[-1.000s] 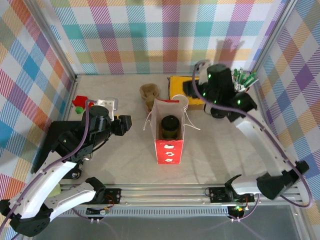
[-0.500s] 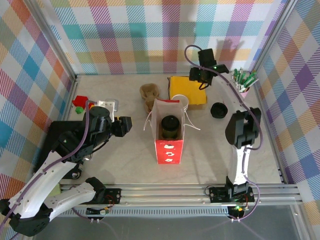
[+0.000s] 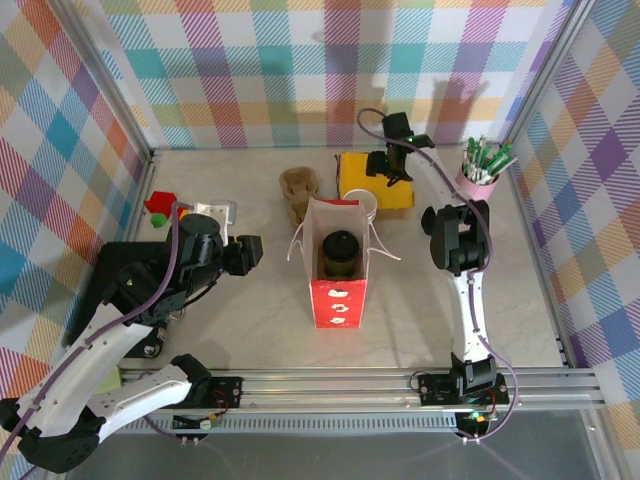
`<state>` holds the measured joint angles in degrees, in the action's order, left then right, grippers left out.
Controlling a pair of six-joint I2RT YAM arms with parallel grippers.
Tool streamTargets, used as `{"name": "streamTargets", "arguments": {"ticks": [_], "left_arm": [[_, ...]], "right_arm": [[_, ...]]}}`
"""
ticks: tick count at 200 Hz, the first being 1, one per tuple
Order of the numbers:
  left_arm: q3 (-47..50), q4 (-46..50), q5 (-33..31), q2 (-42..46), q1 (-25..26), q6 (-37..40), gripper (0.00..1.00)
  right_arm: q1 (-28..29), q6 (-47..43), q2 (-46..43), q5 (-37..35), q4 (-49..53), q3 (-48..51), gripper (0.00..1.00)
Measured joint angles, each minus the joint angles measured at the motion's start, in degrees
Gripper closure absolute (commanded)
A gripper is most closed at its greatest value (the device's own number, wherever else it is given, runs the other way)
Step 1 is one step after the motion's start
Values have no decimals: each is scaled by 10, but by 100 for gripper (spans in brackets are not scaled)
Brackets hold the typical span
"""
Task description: Pack the takeout coffee
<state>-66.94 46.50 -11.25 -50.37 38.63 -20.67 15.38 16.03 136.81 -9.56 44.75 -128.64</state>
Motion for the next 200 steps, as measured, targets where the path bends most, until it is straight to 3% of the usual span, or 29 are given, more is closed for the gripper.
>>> {"name": "streamTargets", "arguments": {"ticks": [77,111,139,200], "left_arm": [[0,2,0,7,3,-8,48],[0,4,0,7,3,-8,48],[0,5,0,7,3,-8,48],[0,16,-4,14,3,-10,48]], "right_arm": [[0,0,62,9,11,-23,23],[-1,1,73,11,13,-23,37],[-3,1,73,13,12,-24,54],[-4,-3,73,18,12,-30,67]]}}
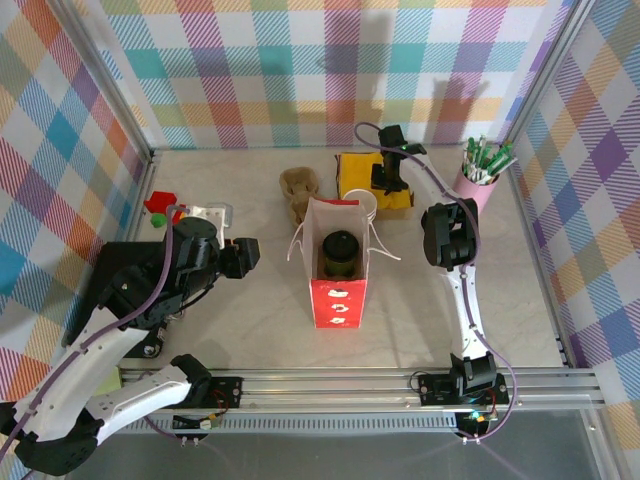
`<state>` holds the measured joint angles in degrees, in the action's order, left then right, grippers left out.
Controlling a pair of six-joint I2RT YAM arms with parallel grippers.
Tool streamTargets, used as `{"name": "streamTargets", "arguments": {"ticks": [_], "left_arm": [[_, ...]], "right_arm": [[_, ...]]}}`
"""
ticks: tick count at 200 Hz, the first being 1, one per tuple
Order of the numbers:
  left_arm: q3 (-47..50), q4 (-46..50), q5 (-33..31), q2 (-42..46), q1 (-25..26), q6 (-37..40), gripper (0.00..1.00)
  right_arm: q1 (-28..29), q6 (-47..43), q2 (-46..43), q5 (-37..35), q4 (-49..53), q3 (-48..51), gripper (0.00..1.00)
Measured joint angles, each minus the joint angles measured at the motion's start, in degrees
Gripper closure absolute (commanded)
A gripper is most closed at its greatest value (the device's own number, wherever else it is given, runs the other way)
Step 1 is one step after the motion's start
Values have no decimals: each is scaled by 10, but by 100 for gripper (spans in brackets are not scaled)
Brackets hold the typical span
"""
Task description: Pack the takeout coffee
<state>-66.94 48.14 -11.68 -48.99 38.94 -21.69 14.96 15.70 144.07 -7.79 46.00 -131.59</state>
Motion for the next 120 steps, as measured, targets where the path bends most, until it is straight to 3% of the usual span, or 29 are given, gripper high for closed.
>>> {"name": "streamTargets", "arguments": {"ticks": [71,120], "left_arm": [[0,0,0,7,0,0,48],[0,0,0,11,0,0,48]], "right_arm": [[0,-11,-56,10,2,-10,90],[0,-15,-131,28,26,-56,96]]}}
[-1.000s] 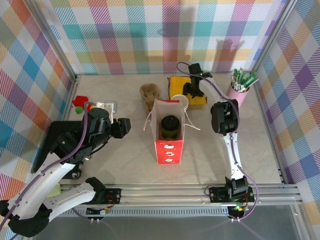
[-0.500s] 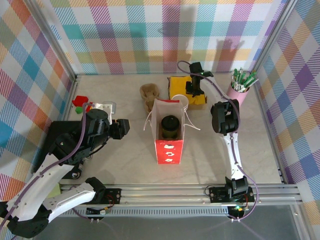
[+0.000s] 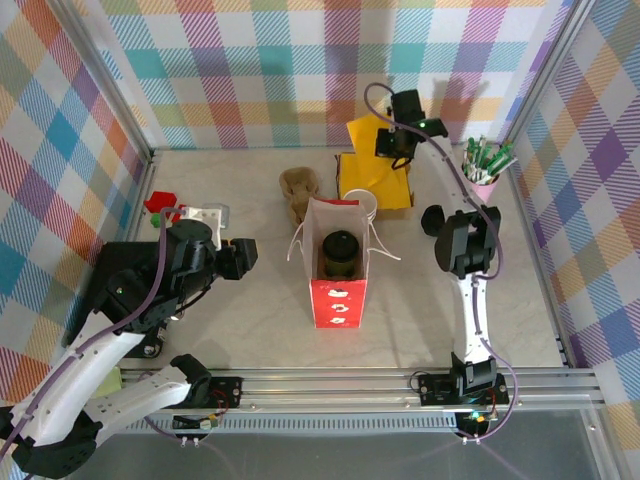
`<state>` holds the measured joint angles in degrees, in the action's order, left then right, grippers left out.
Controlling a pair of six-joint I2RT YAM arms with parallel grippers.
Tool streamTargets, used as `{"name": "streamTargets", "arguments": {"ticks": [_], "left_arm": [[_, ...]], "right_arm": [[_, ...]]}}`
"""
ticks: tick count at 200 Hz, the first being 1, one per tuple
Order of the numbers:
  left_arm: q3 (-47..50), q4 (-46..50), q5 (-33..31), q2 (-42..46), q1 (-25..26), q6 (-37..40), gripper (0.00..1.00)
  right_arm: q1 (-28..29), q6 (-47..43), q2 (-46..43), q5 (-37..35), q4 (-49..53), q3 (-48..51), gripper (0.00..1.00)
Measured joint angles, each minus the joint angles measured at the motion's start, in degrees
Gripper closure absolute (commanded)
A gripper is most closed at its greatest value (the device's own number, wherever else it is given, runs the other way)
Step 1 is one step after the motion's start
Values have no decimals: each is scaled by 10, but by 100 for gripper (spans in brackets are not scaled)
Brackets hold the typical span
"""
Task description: Pack the takeout coffee
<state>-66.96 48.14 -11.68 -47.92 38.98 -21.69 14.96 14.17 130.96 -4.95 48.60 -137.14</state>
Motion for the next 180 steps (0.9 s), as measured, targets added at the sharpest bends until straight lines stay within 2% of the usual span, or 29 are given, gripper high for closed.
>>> {"name": "streamTargets", "arguments": {"ticks": [28,50,95,118,157,180], "left_arm": [[-11,-1,2,-16,0,0,48],[-25,-10,17,-36,0,0,48],[-39,-60,67,-82,2,-13,48],[-39,-90,93,-107,7,-19,48],[-34,-135,123,-125,15,-35,48],[-23,-157,134,-130,19,-43,48]], "right_arm": [[0,14,-67,42,25,-11,97],[0,47,-144,114,32,8,99],[11,171,-343,301,-37,174,100],[52,247,-410,364,-95,271,100],[155,346,-453,391,-178,418,100],[190,373,-458,382,-200,469,100]]}}
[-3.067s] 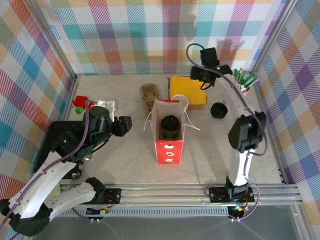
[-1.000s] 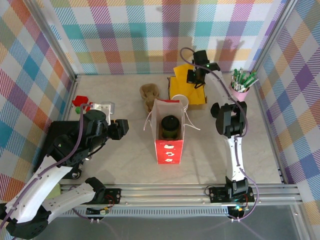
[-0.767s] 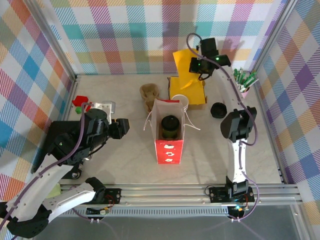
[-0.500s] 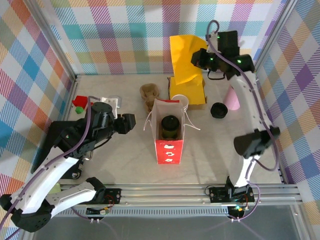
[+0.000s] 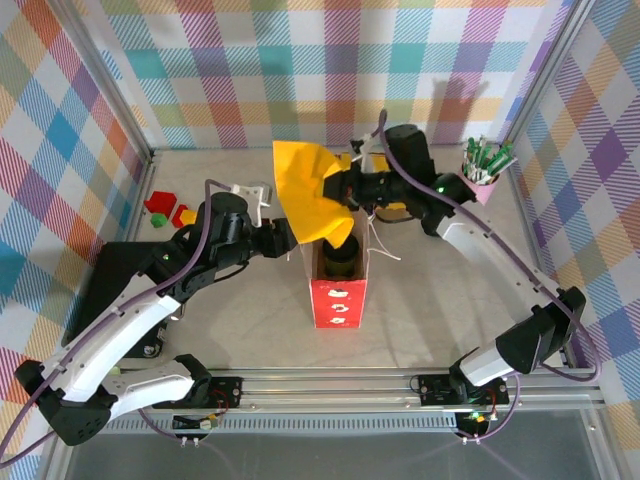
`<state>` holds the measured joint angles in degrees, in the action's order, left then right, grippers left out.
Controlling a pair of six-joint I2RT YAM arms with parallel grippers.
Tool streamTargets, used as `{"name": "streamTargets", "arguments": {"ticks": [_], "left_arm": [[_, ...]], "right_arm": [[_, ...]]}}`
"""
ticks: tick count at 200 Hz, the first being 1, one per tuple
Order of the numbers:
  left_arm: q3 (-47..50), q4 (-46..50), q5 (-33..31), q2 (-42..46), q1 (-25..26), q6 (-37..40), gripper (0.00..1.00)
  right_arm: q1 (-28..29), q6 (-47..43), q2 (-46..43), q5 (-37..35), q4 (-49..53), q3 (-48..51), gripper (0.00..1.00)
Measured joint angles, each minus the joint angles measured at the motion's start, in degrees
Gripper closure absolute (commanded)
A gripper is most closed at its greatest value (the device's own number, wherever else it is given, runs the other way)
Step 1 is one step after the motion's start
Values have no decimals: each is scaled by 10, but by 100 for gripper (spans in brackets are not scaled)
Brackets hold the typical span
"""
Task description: Pack the takeout coffee
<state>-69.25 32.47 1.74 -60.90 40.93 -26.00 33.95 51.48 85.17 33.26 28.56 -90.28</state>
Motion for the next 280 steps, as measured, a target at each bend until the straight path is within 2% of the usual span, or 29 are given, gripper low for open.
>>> {"name": "streamTargets", "arguments": {"ticks": [56,118,225,247,258,270,280], "left_arm": [[23,-25,8,-32,10,-6,48],[24,-29,6,-54,13,-7,51],[31,-24,-20,-61,14,-8,54],[31,-24,-23,-61,14,-8,54],[31,-24,-24,-61,14,-8,54],[31,-24,-24,-61,14,-8,54],[31,-24,-24,-61,14,-8,54]], "right_arm": [[21,4,-40,-78,5,83,100],[69,-31,-45,-200,113,89,100],[160,-61,66,-425,338,-43,100],[171,-61,90,-452,368,-61,93],[175,-62,99,-463,377,-65,84],[178,-64,101,-470,382,-65,69],[179,-67,100,-474,384,-66,60]]}}
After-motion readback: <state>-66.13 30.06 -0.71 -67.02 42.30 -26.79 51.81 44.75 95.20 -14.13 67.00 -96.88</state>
